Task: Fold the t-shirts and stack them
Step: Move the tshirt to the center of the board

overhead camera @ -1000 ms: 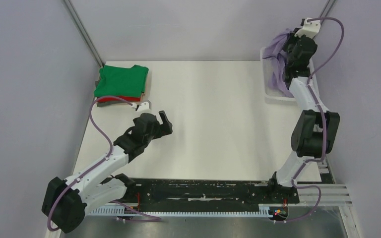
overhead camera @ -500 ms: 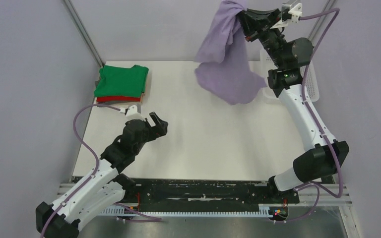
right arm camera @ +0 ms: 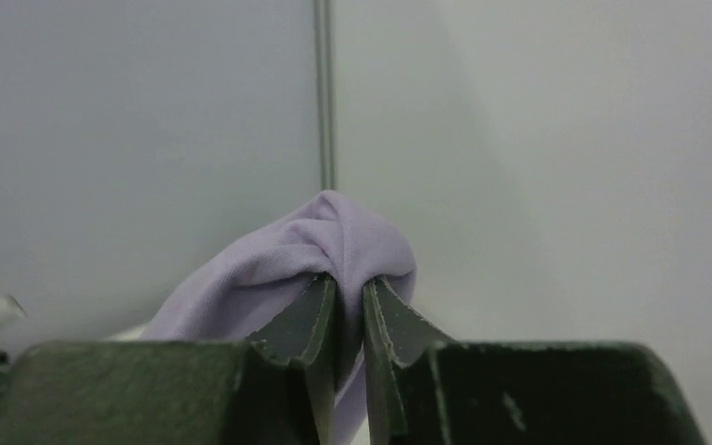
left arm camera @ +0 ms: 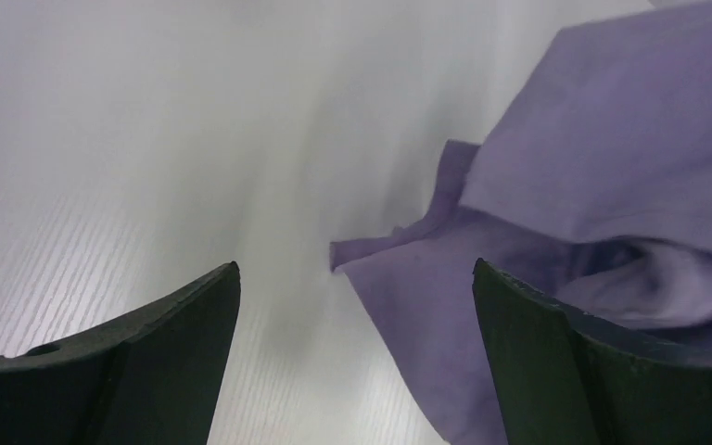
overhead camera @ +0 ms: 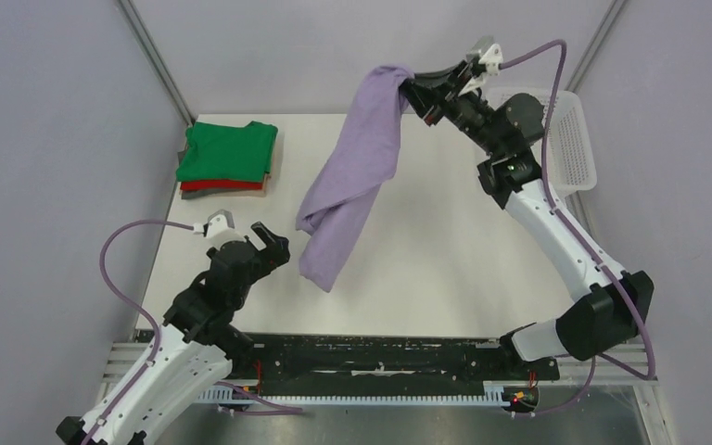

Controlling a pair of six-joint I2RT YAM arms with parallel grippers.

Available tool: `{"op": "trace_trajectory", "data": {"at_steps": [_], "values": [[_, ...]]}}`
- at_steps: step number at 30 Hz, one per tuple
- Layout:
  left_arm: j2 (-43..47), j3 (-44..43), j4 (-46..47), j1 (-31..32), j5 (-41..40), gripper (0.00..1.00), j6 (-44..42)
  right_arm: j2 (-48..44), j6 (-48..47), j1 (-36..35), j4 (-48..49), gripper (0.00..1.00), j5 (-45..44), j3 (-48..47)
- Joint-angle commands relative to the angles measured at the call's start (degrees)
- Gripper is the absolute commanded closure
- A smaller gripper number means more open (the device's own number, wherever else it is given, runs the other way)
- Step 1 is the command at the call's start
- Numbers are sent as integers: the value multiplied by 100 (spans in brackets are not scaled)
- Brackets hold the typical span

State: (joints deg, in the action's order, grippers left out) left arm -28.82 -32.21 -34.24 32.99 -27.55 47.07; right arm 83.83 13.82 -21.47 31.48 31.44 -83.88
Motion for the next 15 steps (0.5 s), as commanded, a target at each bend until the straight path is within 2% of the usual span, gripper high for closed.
{"op": "trace_trajectory", "data": {"at_steps": [1, 3, 4, 6, 7, 8, 10, 15], "values": [[25, -165, -265, 14, -388, 0, 360, -913, -1588, 138, -1690, 79, -1746, 1540], [-72, -171, -260, 14, -480, 0, 403, -1175, -1864, 287, -1985, 63, -2670, 2457], [-161, -180, -240, 15, -517, 0, 430, -1232, -1830, 387, -2151, 48, -3304, 2740], [-418, -233, -112, 14, -481, 0, 426, -1206, -1569, 573, -2580, 9, -4187, 2979], [-610, -264, -45, 14, -411, 0, 426, -1188, -1418, 618, -2830, 2, -4568, 3015], [-790, -309, 25, 14, -327, 0, 419, -1189, -1392, 629, -2977, 2, -4929, 3076], [-1290, -417, 166, 14, -79, 0, 376, -1294, -1234, 622, -3063, 2, -5046, 3273], [-2284, -612, 323, 16, 516, 0, 268, -1864, -1413, 399, -2537, 2, -4060, 3943]]}}
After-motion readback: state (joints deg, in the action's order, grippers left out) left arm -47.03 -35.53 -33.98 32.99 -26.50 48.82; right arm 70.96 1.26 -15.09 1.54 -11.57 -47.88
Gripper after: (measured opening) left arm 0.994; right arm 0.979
